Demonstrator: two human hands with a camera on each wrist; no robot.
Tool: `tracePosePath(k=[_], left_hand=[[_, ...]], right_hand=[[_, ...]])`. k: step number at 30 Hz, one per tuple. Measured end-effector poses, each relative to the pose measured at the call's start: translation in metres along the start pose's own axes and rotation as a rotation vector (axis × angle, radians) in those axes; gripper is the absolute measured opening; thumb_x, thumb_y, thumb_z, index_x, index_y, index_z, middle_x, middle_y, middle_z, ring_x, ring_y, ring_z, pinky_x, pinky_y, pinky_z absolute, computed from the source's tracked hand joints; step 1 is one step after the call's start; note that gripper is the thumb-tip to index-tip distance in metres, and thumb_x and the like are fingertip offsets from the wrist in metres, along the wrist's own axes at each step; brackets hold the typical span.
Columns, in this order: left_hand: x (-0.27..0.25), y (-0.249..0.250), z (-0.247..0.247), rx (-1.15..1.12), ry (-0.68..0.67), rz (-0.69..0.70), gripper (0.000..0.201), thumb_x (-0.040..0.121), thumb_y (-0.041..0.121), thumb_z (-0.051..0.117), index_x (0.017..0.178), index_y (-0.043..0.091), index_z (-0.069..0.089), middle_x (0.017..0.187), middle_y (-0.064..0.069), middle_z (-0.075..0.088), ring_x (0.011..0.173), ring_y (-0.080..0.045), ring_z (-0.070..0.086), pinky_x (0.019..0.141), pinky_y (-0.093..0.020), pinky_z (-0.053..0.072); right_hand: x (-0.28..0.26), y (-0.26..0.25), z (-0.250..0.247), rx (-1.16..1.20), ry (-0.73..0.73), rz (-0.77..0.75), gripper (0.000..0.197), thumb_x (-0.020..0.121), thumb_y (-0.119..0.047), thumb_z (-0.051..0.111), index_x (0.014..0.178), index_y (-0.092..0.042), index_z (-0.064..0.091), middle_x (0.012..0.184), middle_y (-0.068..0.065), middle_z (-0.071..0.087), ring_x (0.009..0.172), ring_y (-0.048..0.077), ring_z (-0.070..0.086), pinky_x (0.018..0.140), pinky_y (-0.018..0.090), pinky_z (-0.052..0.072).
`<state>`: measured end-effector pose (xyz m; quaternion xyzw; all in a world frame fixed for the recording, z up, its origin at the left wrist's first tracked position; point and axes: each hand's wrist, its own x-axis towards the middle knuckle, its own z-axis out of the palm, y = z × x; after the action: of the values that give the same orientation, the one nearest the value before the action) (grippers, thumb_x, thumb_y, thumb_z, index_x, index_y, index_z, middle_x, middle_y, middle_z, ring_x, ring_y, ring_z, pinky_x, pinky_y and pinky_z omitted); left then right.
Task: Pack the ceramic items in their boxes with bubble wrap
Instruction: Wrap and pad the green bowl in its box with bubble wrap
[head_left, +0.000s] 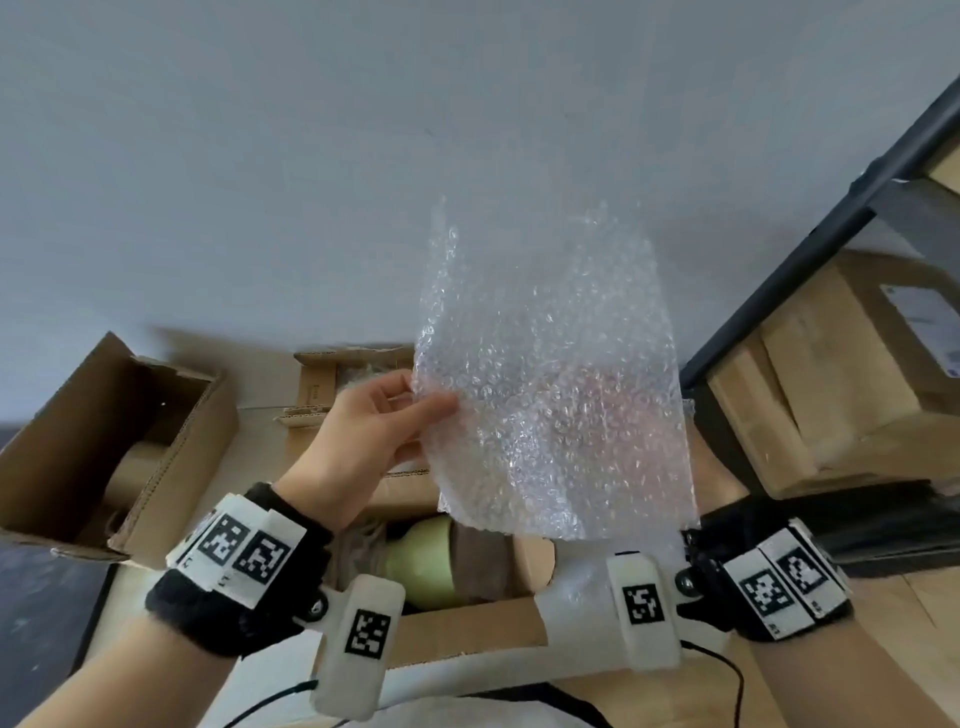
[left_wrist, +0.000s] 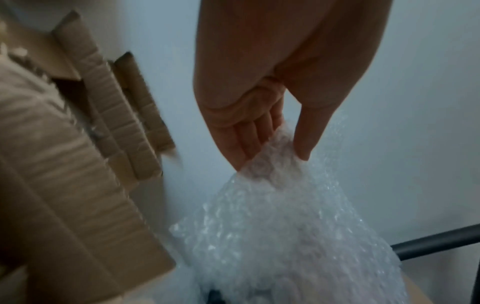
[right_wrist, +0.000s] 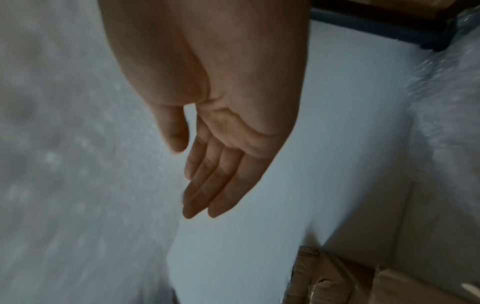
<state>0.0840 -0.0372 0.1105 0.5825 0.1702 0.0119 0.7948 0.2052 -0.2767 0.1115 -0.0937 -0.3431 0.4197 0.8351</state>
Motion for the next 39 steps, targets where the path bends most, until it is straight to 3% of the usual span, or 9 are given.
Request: tracePosePath(k=[2, 4, 10, 15, 19, 25, 30, 34, 39], left_hand=[[0.0, 0.003, -0.008, 0.036, 0.019, 0.025, 0.046, 0.07, 0.028, 0.075, 0.108, 0.004, 0.066, 0.104, -0.015, 0.071, 0.096, -0.029, 0.069, 0.078, -0.03, 0.056], [0.001, 0.004, -0.015, 0.051, 0.052, 0.043, 0.051, 0.066, 0.032, 0.078, 0.107, 0.004, 0.067, 0.103, -0.015, 0.072, 0.096, -0.03, 0.069, 0.08, -0.033, 0.057], [0.001, 0.008, -0.026, 0.104, 0.137, 0.105, 0.059, 0.055, 0.029, 0.083, 0.105, 0.005, 0.065, 0.091, -0.016, 0.073, 0.081, -0.028, 0.072, 0.062, -0.027, 0.056], [-0.003, 0.01, -0.037, 0.199, 0.22, 0.216, 0.073, 0.06, 0.023, 0.081, 0.125, 0.033, 0.05, 0.079, -0.007, 0.074, 0.074, -0.016, 0.071, 0.065, -0.024, 0.056], [-0.005, 0.006, -0.044, 0.501, 0.242, 0.283, 0.026, 0.066, 0.029, 0.079, 0.092, 0.034, 0.073, 0.063, 0.007, 0.064, 0.061, -0.008, 0.057, 0.06, -0.015, 0.048], [-0.009, -0.006, -0.037, 1.069, 0.215, 0.209, 0.056, 0.068, 0.041, 0.08, 0.12, 0.033, 0.059, 0.139, 0.0, 0.044, 0.124, -0.015, 0.046, 0.103, -0.031, 0.038], [-0.009, -0.005, -0.002, 1.368, 0.069, 0.386, 0.053, 0.085, 0.045, 0.063, 0.133, 0.027, 0.051, 0.133, 0.004, 0.056, 0.122, -0.018, 0.052, 0.113, -0.045, 0.023], [-0.008, 0.006, 0.01, 1.169, 0.193, 0.509, 0.009, 0.091, 0.02, 0.06, 0.089, 0.013, 0.067, 0.067, 0.004, 0.065, 0.059, -0.015, 0.057, 0.059, -0.03, 0.043], [-0.016, 0.022, 0.016, 0.604, 0.104, 0.46, 0.021, 0.089, 0.022, 0.064, 0.081, 0.002, 0.065, 0.071, -0.02, 0.06, 0.065, -0.024, 0.053, 0.064, -0.041, 0.044]], right_hand=[[0.003, -0.003, 0.002, -0.285, 0.527, 0.231, 0.064, 0.103, -0.028, 0.014, 0.12, 0.03, 0.035, 0.123, 0.054, 0.031, 0.127, 0.052, 0.033, 0.115, 0.043, 0.02], [-0.007, 0.002, -0.001, -0.472, 0.815, 0.329, 0.059, 0.096, -0.048, 0.037, 0.123, 0.0, 0.059, 0.124, 0.026, 0.058, 0.118, 0.037, 0.055, 0.09, 0.039, 0.051], [-0.004, 0.001, -0.011, -0.918, 0.756, 0.224, 0.068, 0.074, -0.01, 0.072, 0.129, -0.043, 0.05, 0.09, 0.014, 0.07, 0.088, 0.029, 0.07, 0.074, 0.032, 0.057], [-0.001, 0.005, -0.01, -1.321, 0.713, 0.208, 0.033, 0.078, -0.002, 0.071, 0.099, -0.029, 0.071, 0.08, -0.005, 0.072, 0.074, 0.012, 0.07, 0.069, 0.022, 0.056], [0.004, 0.005, -0.004, -1.58, 0.677, 0.165, 0.024, 0.08, -0.007, 0.072, 0.082, -0.031, 0.069, 0.081, -0.011, 0.069, 0.076, 0.0, 0.065, 0.075, 0.016, 0.052], [0.021, 0.013, 0.015, -1.944, 0.486, 0.116, 0.002, 0.085, -0.009, 0.067, 0.085, -0.01, 0.068, 0.11, 0.002, 0.058, 0.1, 0.011, 0.058, 0.089, 0.025, 0.047], [0.034, 0.028, 0.029, -1.979, 0.358, 0.132, 0.002, 0.086, -0.007, 0.066, 0.087, -0.008, 0.068, 0.115, 0.005, 0.058, 0.108, 0.017, 0.057, 0.092, 0.027, 0.044], [0.033, 0.036, 0.029, -1.937, 0.542, -0.162, 0.051, 0.076, -0.016, 0.077, 0.12, -0.009, 0.053, 0.141, 0.01, 0.032, 0.128, 0.018, 0.042, 0.1, 0.027, 0.042], [0.026, 0.039, 0.031, -1.16, 0.835, 0.115, 0.075, 0.056, -0.046, 0.079, 0.122, -0.034, 0.044, 0.124, -0.013, 0.056, 0.11, -0.008, 0.055, 0.084, 0.014, 0.047]])
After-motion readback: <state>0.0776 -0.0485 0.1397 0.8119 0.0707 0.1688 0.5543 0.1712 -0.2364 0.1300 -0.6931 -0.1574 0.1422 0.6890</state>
